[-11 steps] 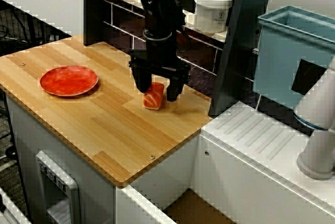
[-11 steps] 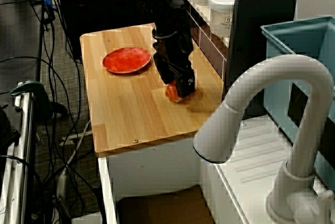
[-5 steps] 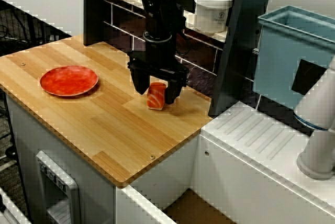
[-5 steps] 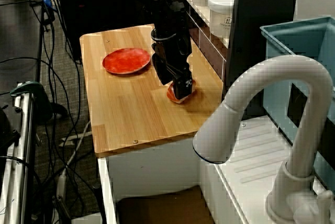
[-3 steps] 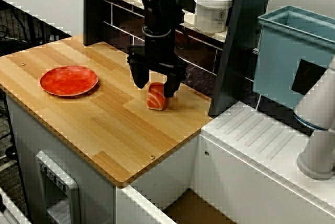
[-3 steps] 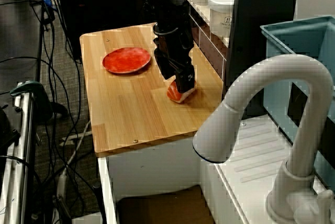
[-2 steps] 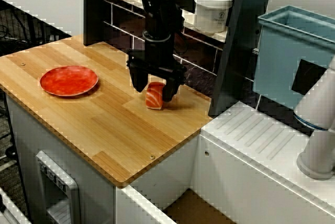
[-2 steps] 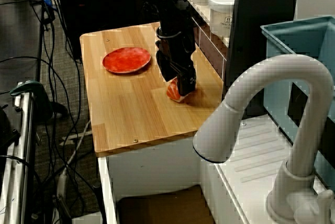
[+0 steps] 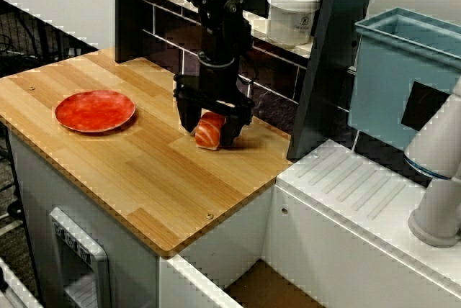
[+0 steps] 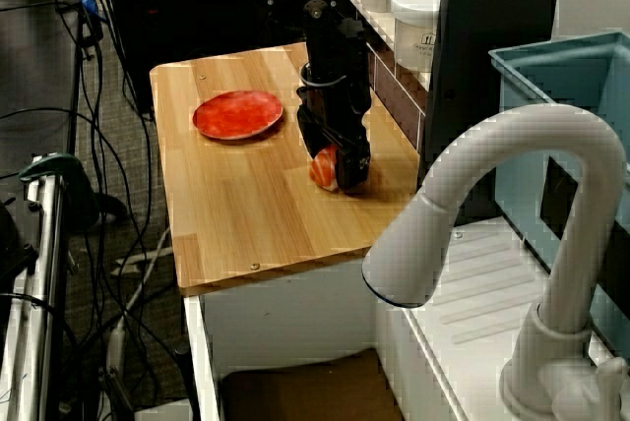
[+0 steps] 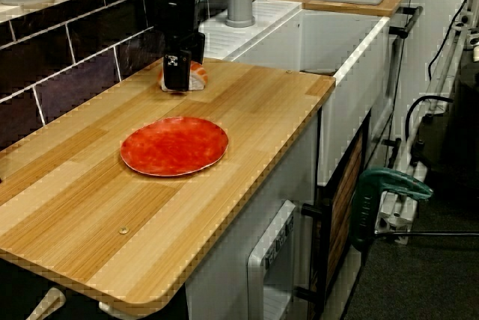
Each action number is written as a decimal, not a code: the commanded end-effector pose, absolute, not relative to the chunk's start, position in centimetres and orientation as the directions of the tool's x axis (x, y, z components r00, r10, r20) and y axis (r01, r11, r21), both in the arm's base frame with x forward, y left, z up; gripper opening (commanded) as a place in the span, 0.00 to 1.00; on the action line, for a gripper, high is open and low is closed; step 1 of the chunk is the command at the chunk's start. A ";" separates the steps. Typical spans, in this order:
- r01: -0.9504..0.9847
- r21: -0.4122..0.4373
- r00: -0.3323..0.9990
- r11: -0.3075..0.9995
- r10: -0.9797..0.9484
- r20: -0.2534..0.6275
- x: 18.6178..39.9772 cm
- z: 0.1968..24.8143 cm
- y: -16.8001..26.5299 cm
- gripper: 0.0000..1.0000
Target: Put the object on the plate
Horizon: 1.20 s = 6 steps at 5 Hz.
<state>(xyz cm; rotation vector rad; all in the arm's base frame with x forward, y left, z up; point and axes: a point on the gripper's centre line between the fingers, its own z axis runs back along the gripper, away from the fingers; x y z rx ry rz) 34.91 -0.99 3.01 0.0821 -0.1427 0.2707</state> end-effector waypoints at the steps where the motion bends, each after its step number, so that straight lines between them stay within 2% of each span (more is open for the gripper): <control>1: -0.271 0.030 0.947 0.962 0.261 0.185 35.2 5.3 -1.2 0.00; 2: -0.263 0.011 0.951 0.965 0.258 0.170 34.7 6.2 -1.3 0.00; 4: -0.214 -0.061 0.959 0.975 0.222 0.177 33.0 11.6 -2.0 0.00; 5: -0.173 -0.014 0.973 0.985 0.173 0.155 32.2 13.2 -0.5 0.00; 6: -0.184 0.027 0.975 0.983 0.179 0.128 31.6 12.7 2.6 0.00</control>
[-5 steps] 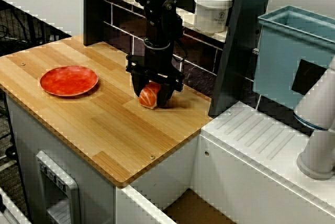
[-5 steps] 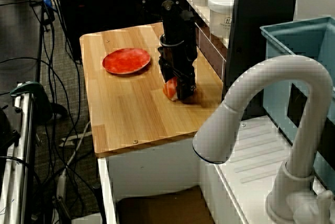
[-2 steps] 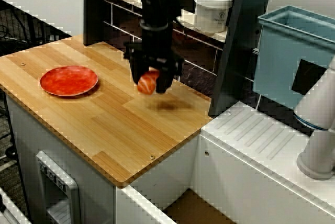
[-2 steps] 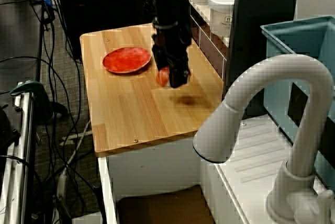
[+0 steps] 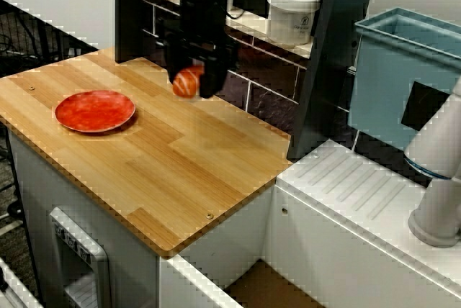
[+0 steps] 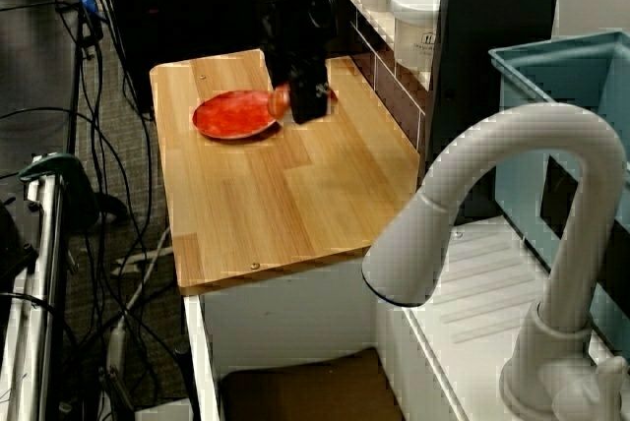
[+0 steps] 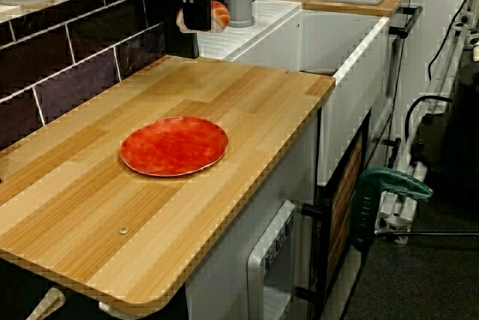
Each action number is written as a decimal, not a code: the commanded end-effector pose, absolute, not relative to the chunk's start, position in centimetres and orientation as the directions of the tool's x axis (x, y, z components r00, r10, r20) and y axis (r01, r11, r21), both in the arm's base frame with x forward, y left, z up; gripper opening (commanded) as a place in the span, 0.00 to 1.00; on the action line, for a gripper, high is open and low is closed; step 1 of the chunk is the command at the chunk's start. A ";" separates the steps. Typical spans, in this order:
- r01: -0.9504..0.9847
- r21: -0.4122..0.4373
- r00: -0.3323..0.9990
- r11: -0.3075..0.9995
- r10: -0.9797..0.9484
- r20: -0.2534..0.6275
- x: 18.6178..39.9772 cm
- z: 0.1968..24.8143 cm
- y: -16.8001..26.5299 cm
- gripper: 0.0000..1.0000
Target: Put the object on the plate
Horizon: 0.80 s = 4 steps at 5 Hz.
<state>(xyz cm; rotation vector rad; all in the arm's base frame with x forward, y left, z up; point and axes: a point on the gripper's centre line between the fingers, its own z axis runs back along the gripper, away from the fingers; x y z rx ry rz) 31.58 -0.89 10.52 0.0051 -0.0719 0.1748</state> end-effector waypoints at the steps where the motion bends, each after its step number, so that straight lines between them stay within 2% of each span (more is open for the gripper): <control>1: -0.207 0.069 0.971 0.976 0.197 0.133 30.5 11.8 6.2 0.00; 3: -0.245 0.094 0.964 0.965 0.232 0.128 27.8 9.6 11.6 0.00; 4: -0.240 0.108 0.966 0.965 0.226 0.127 26.9 8.7 12.1 0.00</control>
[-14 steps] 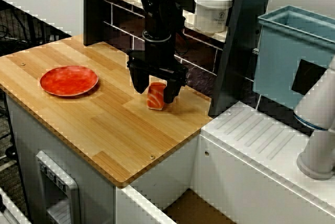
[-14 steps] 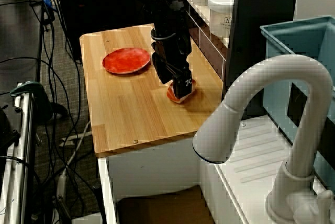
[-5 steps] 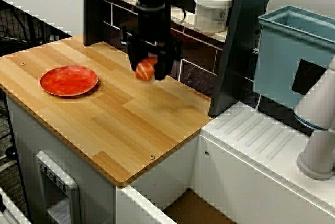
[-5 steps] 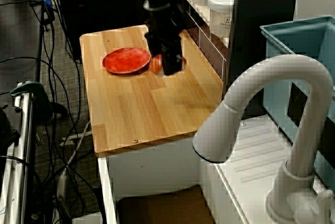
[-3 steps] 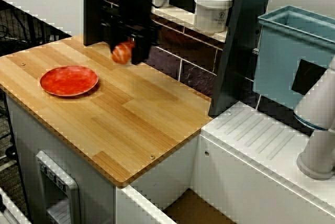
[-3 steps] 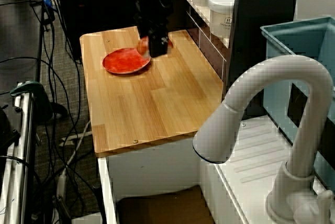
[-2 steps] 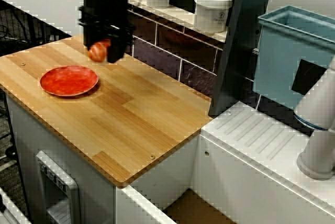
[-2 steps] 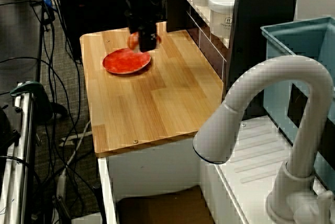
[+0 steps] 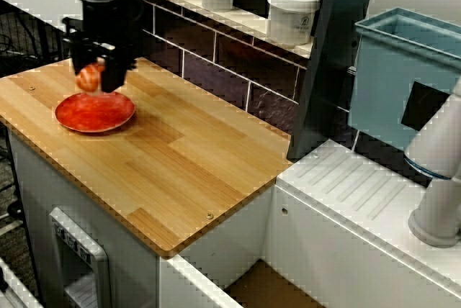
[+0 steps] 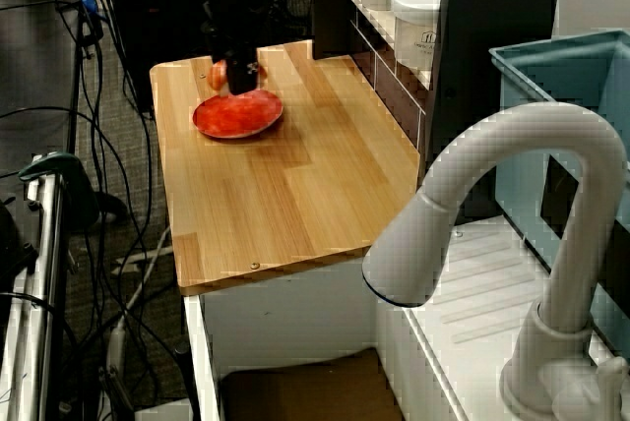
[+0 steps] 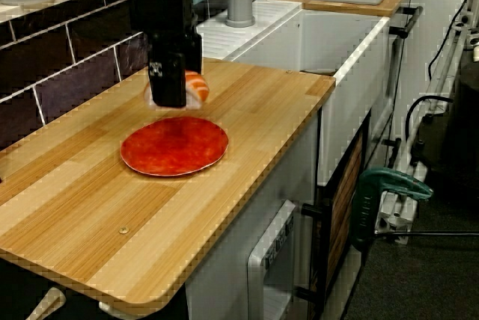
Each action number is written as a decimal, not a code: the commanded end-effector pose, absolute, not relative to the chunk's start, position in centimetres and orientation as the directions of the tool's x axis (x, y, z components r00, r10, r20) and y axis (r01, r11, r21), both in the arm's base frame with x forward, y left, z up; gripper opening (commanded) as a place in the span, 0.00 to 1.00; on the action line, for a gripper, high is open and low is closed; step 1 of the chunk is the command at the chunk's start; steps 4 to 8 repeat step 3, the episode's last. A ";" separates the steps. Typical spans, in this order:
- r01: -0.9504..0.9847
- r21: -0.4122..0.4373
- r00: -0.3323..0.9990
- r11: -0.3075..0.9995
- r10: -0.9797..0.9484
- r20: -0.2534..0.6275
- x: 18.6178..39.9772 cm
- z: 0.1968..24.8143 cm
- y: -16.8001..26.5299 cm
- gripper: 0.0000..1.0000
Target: Put the object on the plate
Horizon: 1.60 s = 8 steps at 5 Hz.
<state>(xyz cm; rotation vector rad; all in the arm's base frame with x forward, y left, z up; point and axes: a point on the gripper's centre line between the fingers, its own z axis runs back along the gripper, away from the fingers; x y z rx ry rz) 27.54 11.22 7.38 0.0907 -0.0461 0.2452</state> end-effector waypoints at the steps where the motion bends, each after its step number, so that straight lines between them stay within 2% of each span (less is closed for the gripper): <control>1: -0.268 0.107 0.959 0.958 0.254 0.130 26.5 7.7 12.9 0.00; 3: -0.355 0.084 0.931 0.931 0.343 0.128 28.0 5.8 12.5 0.00; 8: -0.355 0.084 0.931 0.931 0.343 0.128 28.0 5.8 12.5 0.00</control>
